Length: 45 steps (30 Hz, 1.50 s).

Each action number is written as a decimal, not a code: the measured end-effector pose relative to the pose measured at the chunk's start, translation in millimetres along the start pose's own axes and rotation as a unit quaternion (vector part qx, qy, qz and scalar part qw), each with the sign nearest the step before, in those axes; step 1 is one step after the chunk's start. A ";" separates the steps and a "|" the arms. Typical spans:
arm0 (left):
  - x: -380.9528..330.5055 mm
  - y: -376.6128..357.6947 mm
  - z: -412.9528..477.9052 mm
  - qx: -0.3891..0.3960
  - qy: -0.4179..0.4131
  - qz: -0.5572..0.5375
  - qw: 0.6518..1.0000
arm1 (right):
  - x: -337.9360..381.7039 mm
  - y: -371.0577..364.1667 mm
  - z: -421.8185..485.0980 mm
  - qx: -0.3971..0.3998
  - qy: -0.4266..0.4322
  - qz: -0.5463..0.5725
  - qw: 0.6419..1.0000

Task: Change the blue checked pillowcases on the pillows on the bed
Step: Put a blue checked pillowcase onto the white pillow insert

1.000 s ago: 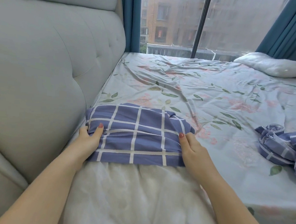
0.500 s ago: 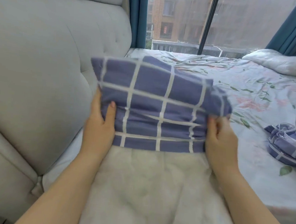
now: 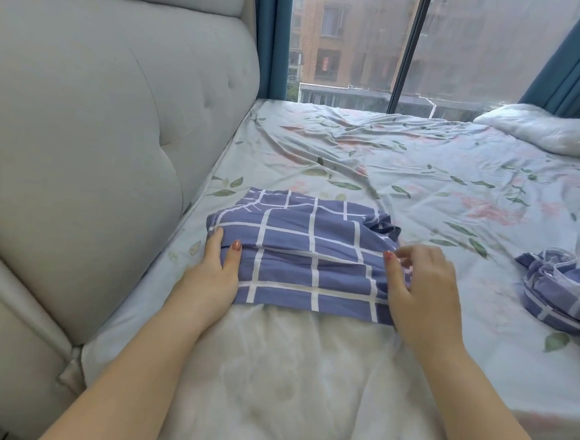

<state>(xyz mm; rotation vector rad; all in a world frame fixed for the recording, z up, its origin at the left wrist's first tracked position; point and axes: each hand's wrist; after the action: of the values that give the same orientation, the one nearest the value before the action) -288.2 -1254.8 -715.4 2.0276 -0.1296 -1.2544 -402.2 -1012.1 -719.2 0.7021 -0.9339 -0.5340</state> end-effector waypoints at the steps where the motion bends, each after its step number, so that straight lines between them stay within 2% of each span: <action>1: 1.8 -0.4 -0.2 -0.015 -0.011 0.008 1.000 | 3.8 -2.3 -0.6 0.005 0.046 0.012 0.999; 3: 4.5 -1.5 -2.2 -0.045 -0.011 0.046 0.998 | 11.9 -10.1 -3.6 0.068 0.091 0.029 0.993; 5: 5.7 -1.5 -2.2 -0.081 -0.002 0.086 0.993 | 20.2 -18.7 -7.8 0.135 0.097 0.008 0.986; 6: 5.0 -0.7 -1.4 -0.112 -0.021 0.103 0.988 | 22.5 -22.4 -8.6 0.143 0.103 -0.014 0.984; 8: 4.1 1.1 4.2 -0.165 -0.108 0.111 0.974 | 25.9 -26.3 -7.6 0.147 0.095 -0.027 0.984; 9: 4.3 2.4 8.4 -0.167 -0.158 0.108 0.967 | 26.7 -27.6 -6.6 0.159 0.078 -0.019 0.984; 11: 4.7 3.6 13.9 -0.119 -0.230 0.095 0.961 | 28.8 -29.7 -5.9 0.178 0.052 -0.006 0.983; 13: 6.2 2.9 16.7 -0.070 -0.254 0.086 0.961 | 32.6 -28.7 -5.7 0.172 0.045 0.004 0.984; 17: 8.4 8.0 22.4 -0.077 -0.250 0.060 0.963 | 38.7 -21.4 -7.5 0.126 0.062 0.060 0.988; 20: 7.4 11.9 25.3 -0.077 -0.258 0.061 0.961 | 41.8 -15.9 -12.0 0.127 0.070 0.094 0.985; 24: 6.8 15.3 22.8 -0.044 -0.289 0.044 0.955 | 44.2 -7.6 -11.5 0.213 0.068 0.153 0.963; 27: 5.7 16.5 18.5 0.006 -0.299 0.056 0.953 | 44.5 7.6 -8.7 0.337 0.014 0.216 0.917; 29: 4.3 15.3 18.9 -0.004 -0.307 0.067 0.949 | 42.7 13.9 -7.9 0.410 -0.018 0.215 0.886; 30: 3.7 15.0 19.7 -0.014 -0.308 0.064 0.949 | 40.9 13.3 -7.6 0.418 -0.030 0.215 0.882; 32: 2.3 14.8 19.4 -0.024 -0.306 0.060 0.950 | 35.5 6.7 -8.3 0.368 -0.040 0.209 0.905; 34: 0.2 16.8 16.6 -0.018 -0.301 0.053 0.952 | 29.7 -1.1 -9.5 0.256 -0.013 0.172 0.951; 36: -1.8 21.8 11.0 -0.014 -0.281 0.046 0.958 | 25.1 -4.4 -9.2 0.174 0.023 0.130 0.976; 39: -3.6 25.2 1.9 -0.013 -0.258 0.063 0.964 | 17.2 -9.2 -7.7 0.180 0.062 0.077 0.979; 43: -6.7 17.8 -5.6 0.023 -0.262 0.087 0.961 | 16.5 -21.3 -4.3 0.114 0.107 0.029 0.987; 45: -7.7 16.5 -5.3 0.021 -0.254 0.081 0.963 | 19.5 -22.3 -3.3 0.107 0.107 0.040 0.988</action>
<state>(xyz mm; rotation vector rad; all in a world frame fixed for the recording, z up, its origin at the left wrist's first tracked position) -283.2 -1260.5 -698.1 1.6469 -0.5573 -1.6477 -392.1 -1039.2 -726.6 0.8939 -0.8200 -0.2818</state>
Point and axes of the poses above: each hand's wrist, its own z-axis towards the middle knuckle, its own y-axis out of the back of the hand, x = y × z, and after that the axes turned 10 degrees about x, right-handed
